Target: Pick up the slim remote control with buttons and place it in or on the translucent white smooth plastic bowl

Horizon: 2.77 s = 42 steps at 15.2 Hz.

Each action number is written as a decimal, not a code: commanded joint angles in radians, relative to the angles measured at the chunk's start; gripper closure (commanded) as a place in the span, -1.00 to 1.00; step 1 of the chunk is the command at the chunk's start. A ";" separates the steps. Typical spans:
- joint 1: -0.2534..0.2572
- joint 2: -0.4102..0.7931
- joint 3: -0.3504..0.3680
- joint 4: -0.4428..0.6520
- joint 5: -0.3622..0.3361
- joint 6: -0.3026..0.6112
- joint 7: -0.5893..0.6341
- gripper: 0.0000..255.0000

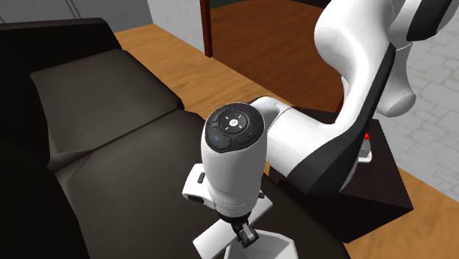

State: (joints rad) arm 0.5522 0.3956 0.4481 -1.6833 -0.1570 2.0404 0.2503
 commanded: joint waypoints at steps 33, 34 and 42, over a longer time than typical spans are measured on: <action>0.161 0.138 0.010 0.003 -0.084 0.121 0.209 -1.00; 0.162 0.140 0.009 0.005 -0.084 0.121 0.210 -1.00; 0.150 0.082 0.027 0.050 -0.053 0.022 0.190 -1.00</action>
State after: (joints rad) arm 0.7022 0.4782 0.4754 -1.6331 -0.2104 2.0633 0.4411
